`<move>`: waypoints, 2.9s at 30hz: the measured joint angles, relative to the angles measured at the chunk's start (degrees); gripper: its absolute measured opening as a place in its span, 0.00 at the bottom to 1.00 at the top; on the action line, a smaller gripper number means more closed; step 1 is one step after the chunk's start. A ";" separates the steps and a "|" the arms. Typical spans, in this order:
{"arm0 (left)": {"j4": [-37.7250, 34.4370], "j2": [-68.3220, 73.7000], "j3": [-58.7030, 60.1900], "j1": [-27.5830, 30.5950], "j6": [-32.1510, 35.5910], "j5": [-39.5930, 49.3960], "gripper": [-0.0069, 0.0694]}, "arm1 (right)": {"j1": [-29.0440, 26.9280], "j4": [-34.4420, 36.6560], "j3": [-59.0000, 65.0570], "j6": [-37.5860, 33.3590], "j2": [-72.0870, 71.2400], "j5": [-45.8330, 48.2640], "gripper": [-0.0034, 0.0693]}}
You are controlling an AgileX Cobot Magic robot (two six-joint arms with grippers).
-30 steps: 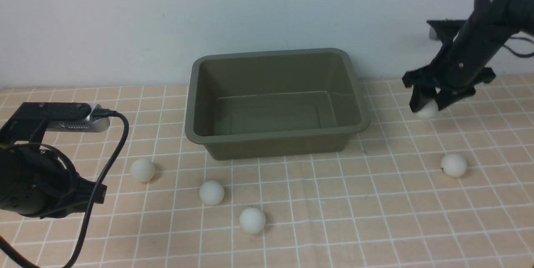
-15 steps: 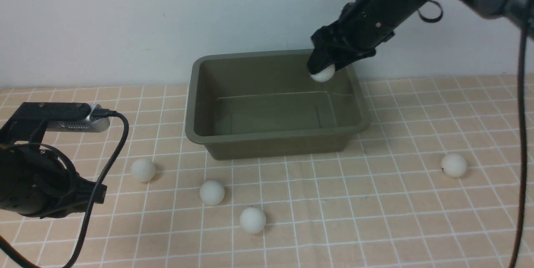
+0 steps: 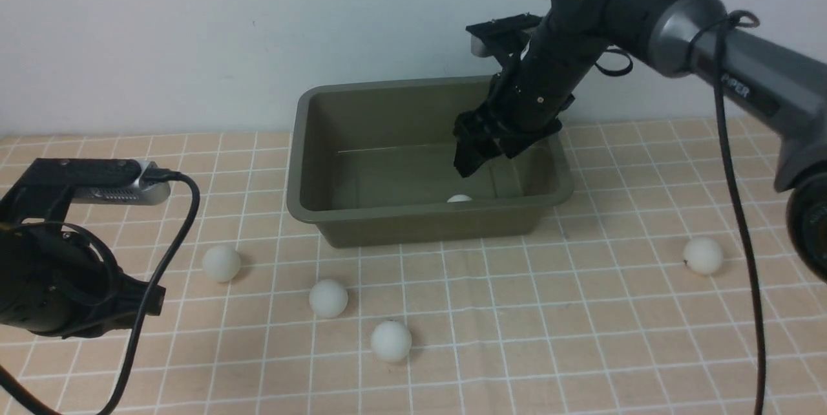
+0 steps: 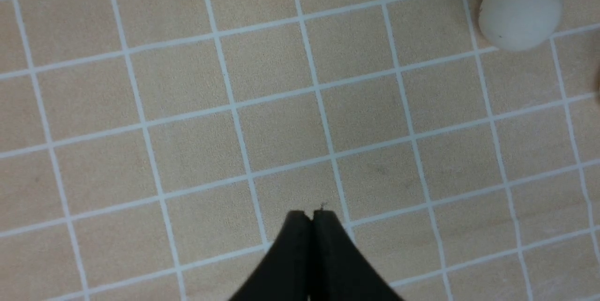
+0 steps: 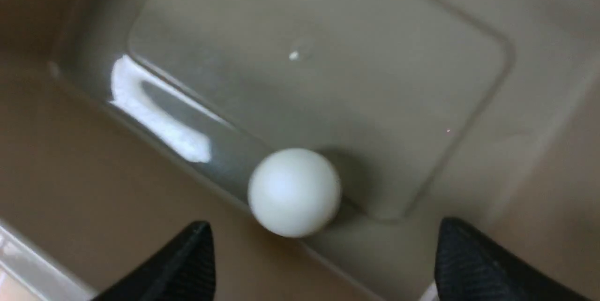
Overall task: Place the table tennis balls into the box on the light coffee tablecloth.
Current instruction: 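Release the ping pong ball into the bin and lift the gripper away, then reach for and grasp a ping pong ball on the table, then release the ping pong ball into the bin and lift the gripper away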
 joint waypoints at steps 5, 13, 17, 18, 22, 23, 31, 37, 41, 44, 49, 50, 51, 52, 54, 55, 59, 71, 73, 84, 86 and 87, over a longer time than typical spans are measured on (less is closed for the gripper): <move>0.00 0.00 0.00 0.00 0.00 0.00 0.00 | -1.79 -5.65 -0.17 4.29 -6.01 0.14 0.83; 0.00 0.00 0.00 0.00 0.00 0.05 0.00 | -10.74 -13.32 11.56 8.59 -21.82 0.22 0.83; 0.00 0.00 0.00 0.00 0.00 0.05 0.00 | -15.58 -12.25 20.62 9.45 -24.90 0.32 0.83; 0.00 0.00 0.00 0.00 0.00 0.05 0.00 | -16.82 -11.22 23.25 9.81 -24.97 0.32 0.83; 0.00 0.00 0.00 0.00 0.00 0.41 0.00 | -18.32 -8.56 30.81 9.66 -24.68 -0.26 0.83; 0.00 0.00 0.00 0.00 0.00 0.49 0.00 | -18.32 -8.19 32.56 9.52 -24.45 -1.04 0.83; 0.00 0.00 0.00 0.00 0.00 0.63 0.00 | -18.32 -7.91 37.83 9.04 -19.01 -5.79 0.83; 0.00 0.00 0.00 0.00 0.00 0.63 0.00 | -18.32 -10.08 37.91 9.89 -15.82 -7.08 0.83; 0.00 0.00 0.00 0.00 0.00 0.63 0.00 | -18.32 -11.33 37.91 10.20 -14.25 -7.74 0.83; 0.00 0.00 0.00 0.00 0.00 0.63 0.00 | -18.32 -11.94 37.91 10.47 -13.11 -8.22 0.83; 0.00 0.00 0.00 0.00 0.00 0.66 0.00 | -18.32 -12.19 37.91 11.50 -11.37 -8.69 0.79; 0.00 0.00 0.00 0.00 0.00 0.66 0.00 | -18.32 -12.19 37.91 11.55 -11.24 -8.69 0.75; 0.00 0.00 0.00 0.00 0.00 0.66 0.00 | -18.32 -12.19 37.91 11.61 -11.17 -8.69 0.70; 0.00 0.00 0.00 0.00 0.00 0.66 0.00 | -18.32 -12.19 37.91 11.67 -11.17 -8.69 0.69; 0.00 0.00 0.00 0.00 0.00 0.66 0.00 | -18.32 -12.19 37.91 11.73 -11.17 -8.48 0.54; 0.00 0.00 0.00 0.00 0.00 0.70 0.00 | -18.32 -12.19 37.91 11.71 -11.17 -8.41 0.54; 0.00 0.00 0.00 0.00 0.00 0.70 0.00 | -18.32 -11.27 37.25 11.71 -11.17 -7.10 0.54; 0.00 0.00 0.00 0.00 0.00 0.70 0.00 | -17.61 7.03 14.04 6.86 -11.17 -1.17 0.54; 0.00 0.00 0.00 0.00 0.00 0.70 0.00 | -15.92 11.32 10.40 4.43 -11.28 -1.15 0.54; 0.00 0.00 0.00 0.00 0.00 0.73 0.00 | -4.92 12.19 8.24 1.93 -7.69 -1.43 0.54; 0.00 0.00 0.00 0.00 0.00 0.73 0.00 | -4.30 12.08 8.24 1.81 -6.06 -2.29 0.54; 0.00 0.00 0.00 0.00 0.00 0.73 0.00 | -4.17 12.08 8.24 1.80 -5.16 -2.65 0.55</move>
